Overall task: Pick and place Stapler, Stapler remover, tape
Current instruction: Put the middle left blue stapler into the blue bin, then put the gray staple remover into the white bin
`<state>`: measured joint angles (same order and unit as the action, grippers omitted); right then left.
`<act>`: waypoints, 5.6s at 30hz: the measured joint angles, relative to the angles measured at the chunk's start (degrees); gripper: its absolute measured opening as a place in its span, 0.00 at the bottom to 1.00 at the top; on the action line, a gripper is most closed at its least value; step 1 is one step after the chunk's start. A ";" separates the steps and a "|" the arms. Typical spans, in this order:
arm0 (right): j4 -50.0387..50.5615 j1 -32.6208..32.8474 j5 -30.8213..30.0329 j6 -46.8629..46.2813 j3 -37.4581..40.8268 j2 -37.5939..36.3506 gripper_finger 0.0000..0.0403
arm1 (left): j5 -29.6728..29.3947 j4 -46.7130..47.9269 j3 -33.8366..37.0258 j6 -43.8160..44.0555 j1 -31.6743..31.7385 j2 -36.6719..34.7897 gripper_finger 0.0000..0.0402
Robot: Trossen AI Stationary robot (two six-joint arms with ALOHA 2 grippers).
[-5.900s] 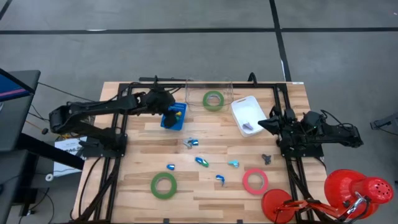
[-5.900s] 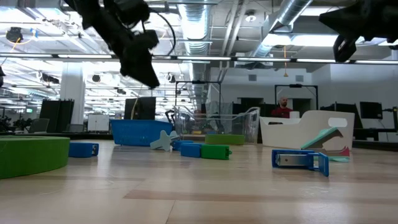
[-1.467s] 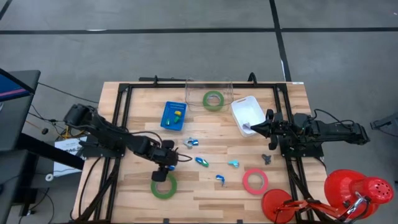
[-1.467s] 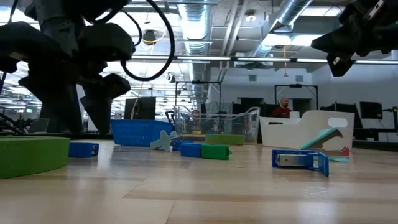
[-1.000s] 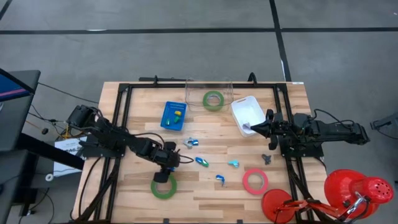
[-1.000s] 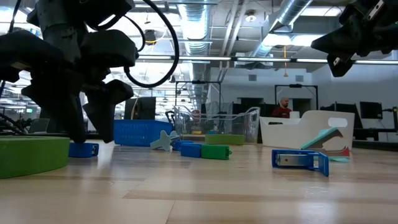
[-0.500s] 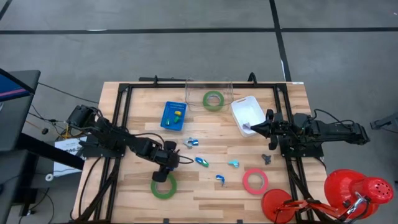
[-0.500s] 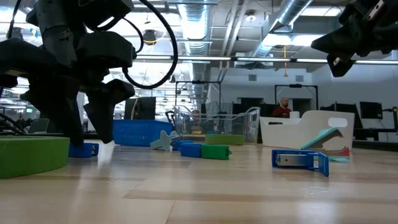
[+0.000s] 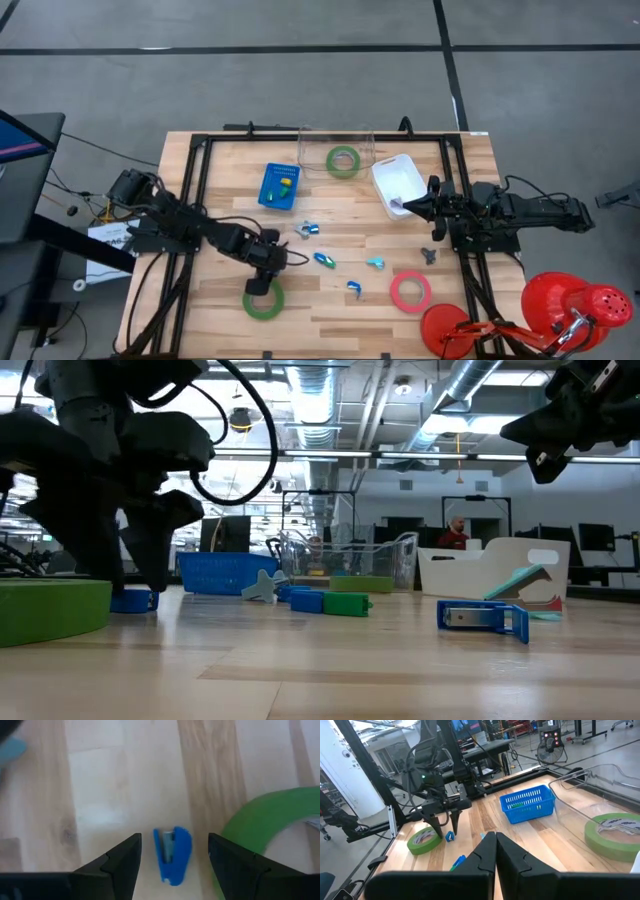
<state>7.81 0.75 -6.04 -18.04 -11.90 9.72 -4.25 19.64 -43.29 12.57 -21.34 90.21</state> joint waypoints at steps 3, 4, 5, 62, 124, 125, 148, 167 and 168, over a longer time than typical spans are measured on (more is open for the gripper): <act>0.00 -0.02 0.00 0.00 0.00 0.00 0.00 | -0.06 0.00 0.00 2.28 -1.49 0.00 0.54; 0.00 -0.02 0.00 0.00 0.00 0.00 0.00 | -0.19 0.01 0.00 2.58 -2.01 0.00 0.54; 0.00 -0.02 0.00 0.00 0.00 0.00 0.00 | -0.45 0.02 0.00 2.70 -2.49 0.00 0.54; 0.33 -0.02 0.00 0.00 0.00 0.02 0.00 | -2.12 1.29 0.33 2.30 -2.18 -0.08 0.25; -0.07 -0.02 -0.01 -0.05 -0.01 0.02 0.00 | -2.01 -2.33 0.31 -1.43 40.12 -17.62 0.59; -0.07 -0.02 -0.01 -0.05 -0.01 0.02 0.00 | -0.81 -2.87 0.31 -2.32 39.55 -17.62 0.59; -0.03 -0.02 0.00 -0.06 0.00 0.02 0.00 | 3.83 -10.18 0.30 -16.88 17.18 -17.19 0.48; 0.90 -0.07 -0.02 -4.37 -0.02 0.04 0.00 | 2.12 -15.11 0.28 -19.05 16.56 -3.36 0.46; 0.92 -0.07 -0.02 -4.39 0.00 0.04 0.00 | 1.53 -15.25 0.28 -19.79 16.56 -3.11 0.46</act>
<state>8.73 0.69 -6.07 -22.44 -11.90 9.76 -2.72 4.39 -43.00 -7.22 -4.78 87.10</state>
